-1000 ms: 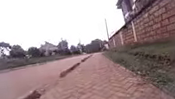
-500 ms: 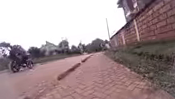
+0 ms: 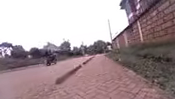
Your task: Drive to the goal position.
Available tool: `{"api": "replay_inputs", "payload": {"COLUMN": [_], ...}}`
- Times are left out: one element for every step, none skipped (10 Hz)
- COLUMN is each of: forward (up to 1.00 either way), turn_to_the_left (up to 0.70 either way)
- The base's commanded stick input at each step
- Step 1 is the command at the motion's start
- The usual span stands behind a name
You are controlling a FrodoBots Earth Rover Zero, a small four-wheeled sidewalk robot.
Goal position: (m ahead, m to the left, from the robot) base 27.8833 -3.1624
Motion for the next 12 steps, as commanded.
{"api": "replay_inputs", "payload": {"forward": [0.5,0.5,0.5,0.5,0.5,0.5,0.5,0.5,0.5,0.5,0.5,0.5], "turn_to_the_left": [0.0,0.0,0.0,0.0,0.0,0.1,0.17,0.23,0.11,0.18,-0.1,-0.31]}}
